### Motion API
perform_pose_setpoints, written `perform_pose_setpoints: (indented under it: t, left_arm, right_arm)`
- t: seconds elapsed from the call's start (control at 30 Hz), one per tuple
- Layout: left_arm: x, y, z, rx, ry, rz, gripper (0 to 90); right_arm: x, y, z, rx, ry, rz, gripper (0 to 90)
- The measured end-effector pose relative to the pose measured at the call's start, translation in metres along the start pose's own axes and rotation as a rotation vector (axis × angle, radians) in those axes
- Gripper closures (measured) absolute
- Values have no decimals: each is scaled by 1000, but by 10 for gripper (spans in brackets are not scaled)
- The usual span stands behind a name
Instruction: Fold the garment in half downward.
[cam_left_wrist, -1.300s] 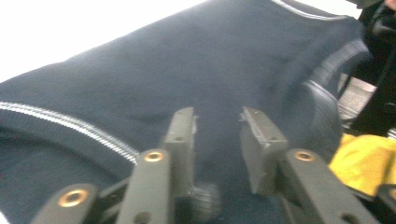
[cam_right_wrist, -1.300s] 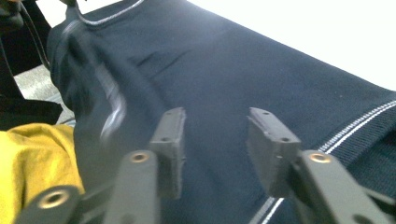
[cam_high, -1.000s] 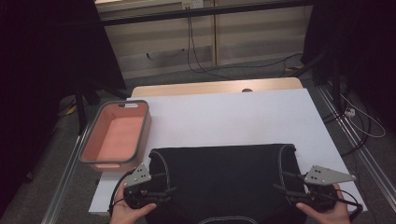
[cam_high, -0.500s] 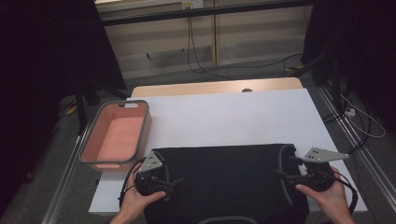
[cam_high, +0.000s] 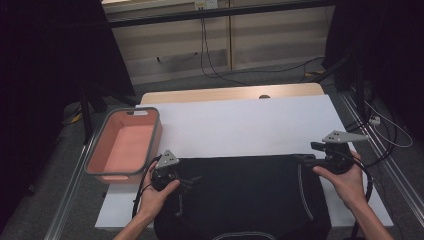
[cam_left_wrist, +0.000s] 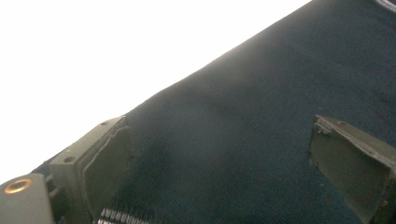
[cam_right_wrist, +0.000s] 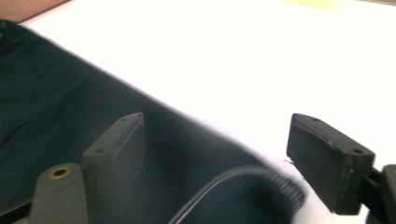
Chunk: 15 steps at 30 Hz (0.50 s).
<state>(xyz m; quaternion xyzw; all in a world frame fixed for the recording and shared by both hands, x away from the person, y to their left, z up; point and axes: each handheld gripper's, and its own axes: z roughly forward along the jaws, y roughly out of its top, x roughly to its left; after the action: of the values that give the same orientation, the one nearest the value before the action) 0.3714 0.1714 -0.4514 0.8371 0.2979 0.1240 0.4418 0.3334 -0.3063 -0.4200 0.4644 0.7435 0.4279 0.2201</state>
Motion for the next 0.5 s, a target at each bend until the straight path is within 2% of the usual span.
perform_pose_setpoints:
  t: [0.07, 0.17, 0.23, 0.3, 0.37, 0.5]
  left_arm:
    - [-1, -2, 0, 15, -1, -1, 59]
    - [-3, -3, -5, -14, -1, 7, 59]
    - [-5, -5, -8, -30, 3, 13, 60]
    - [-7, -9, -9, -22, 4, 20, 60]
    - [-9, -12, -9, -5, 9, 32, 61]
    - [-8, -13, -13, -13, 11, 32, 61]
  right_arm:
    - [-6, 4, 5, -13, 4, 23, 253]
    - [-12, 5, 13, -16, -10, 34, 282]
    - [-16, 2, 17, 6, -29, 31, 312]
    - [-21, -2, 18, 7, -32, 50, 339]
    - [-25, -5, 18, 31, -63, 44, 375]
    - [-37, -12, 17, 41, -72, 67, 465]
